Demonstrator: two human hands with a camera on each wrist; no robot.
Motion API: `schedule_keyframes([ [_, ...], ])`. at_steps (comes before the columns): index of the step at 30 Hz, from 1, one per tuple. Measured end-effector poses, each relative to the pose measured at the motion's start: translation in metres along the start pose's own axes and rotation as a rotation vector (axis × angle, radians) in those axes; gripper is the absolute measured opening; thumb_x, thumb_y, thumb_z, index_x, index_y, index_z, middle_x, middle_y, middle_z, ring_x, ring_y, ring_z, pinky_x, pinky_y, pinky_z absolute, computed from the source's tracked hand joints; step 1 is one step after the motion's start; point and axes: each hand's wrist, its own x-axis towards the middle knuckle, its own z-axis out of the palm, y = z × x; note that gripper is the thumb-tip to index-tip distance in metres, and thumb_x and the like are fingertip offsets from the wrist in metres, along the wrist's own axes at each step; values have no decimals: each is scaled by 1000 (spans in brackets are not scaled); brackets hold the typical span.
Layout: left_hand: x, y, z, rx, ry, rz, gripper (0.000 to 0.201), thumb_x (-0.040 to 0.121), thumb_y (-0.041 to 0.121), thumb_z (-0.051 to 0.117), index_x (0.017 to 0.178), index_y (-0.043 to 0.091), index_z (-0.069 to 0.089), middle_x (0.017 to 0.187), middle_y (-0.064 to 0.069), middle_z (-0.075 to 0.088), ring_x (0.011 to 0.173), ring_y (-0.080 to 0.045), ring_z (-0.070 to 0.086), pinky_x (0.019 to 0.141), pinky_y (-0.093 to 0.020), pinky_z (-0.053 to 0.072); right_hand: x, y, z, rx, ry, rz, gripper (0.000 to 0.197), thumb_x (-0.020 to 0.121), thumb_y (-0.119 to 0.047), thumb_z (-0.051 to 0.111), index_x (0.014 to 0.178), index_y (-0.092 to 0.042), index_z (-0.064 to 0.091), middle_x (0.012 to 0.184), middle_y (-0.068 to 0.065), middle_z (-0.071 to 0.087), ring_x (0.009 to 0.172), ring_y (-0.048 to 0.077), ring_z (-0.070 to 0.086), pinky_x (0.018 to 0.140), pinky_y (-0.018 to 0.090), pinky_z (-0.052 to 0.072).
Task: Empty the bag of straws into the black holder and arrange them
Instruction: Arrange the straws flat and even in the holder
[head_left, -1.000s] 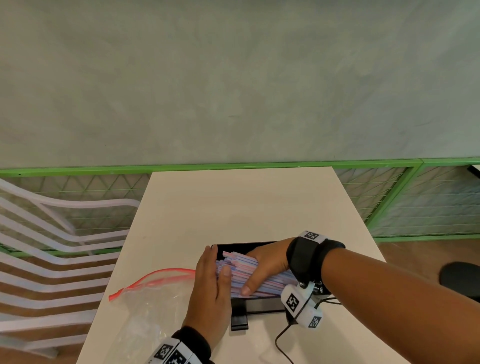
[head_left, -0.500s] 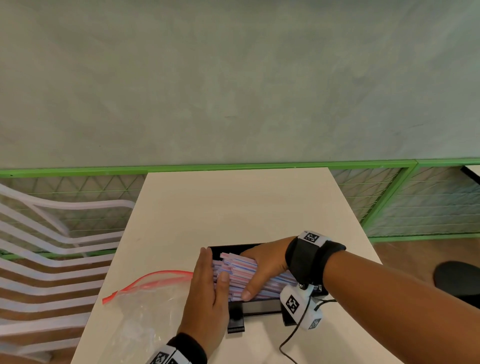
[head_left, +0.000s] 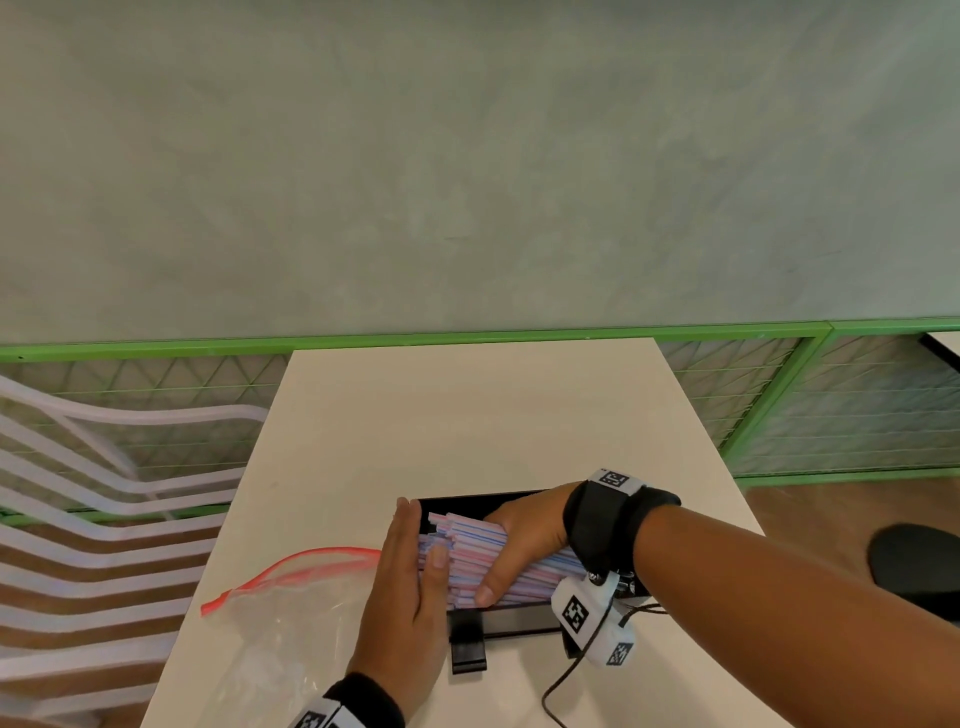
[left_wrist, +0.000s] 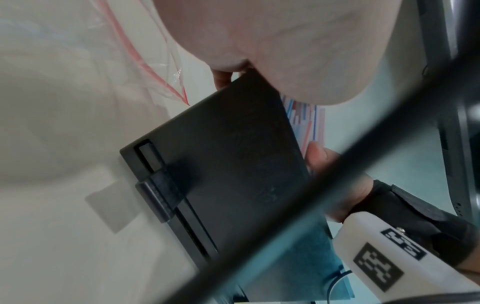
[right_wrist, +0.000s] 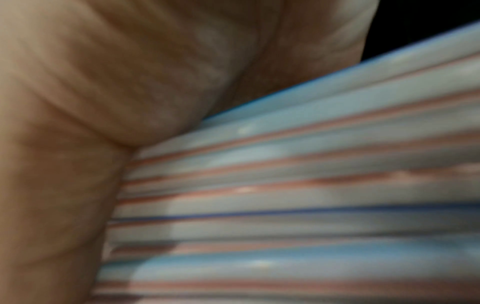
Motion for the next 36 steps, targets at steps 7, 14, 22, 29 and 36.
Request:
schedule_keyframes([
  [7, -6, -9, -4, 128, -63, 66, 74, 95, 58, 27, 161, 36, 3, 168, 17, 6, 154, -3, 12, 123, -24, 15, -3, -13, -13, -85, -44, 37, 51, 83, -43, 84, 126, -19, 71, 128, 10, 75, 117, 32, 71, 108, 45, 54],
  [14, -4, -11, -2, 128, -73, 120, 74, 96, 56, 32, 155, 46, -12, 167, 22, -7, 155, 0, -2, 120, -21, 8, 1, -2, -2, -69, -128, -98, 47, 89, -21, 81, 131, -12, 63, 124, 15, 72, 114, 28, 68, 111, 45, 50],
  [22, 0, -13, -9, 112, -134, 147, 94, 85, 76, 38, 156, 45, -15, 160, 32, -12, 155, -2, -1, 122, -26, 15, 2, 2, 0, 0, 1, -64, 43, 86, -27, 83, 126, -17, 70, 124, 8, 76, 120, 33, 68, 108, 39, 52],
  [29, 13, -13, -18, 146, -136, 117, 97, 90, 53, 63, 159, 43, -5, 169, 9, 16, 153, -11, 25, 123, -38, 31, 9, -5, 2, -39, 101, -93, 47, 84, -39, 82, 126, -24, 69, 127, 7, 75, 117, 28, 70, 111, 46, 49],
  [36, 14, -11, -20, 128, -156, 112, 99, 78, 84, 38, 156, 47, -10, 171, 11, 7, 155, -9, 15, 126, -40, 25, 4, 6, 3, 65, -71, -130, 44, 97, -20, 71, 137, -8, 59, 124, 16, 69, 110, 25, 64, 113, 45, 48],
])
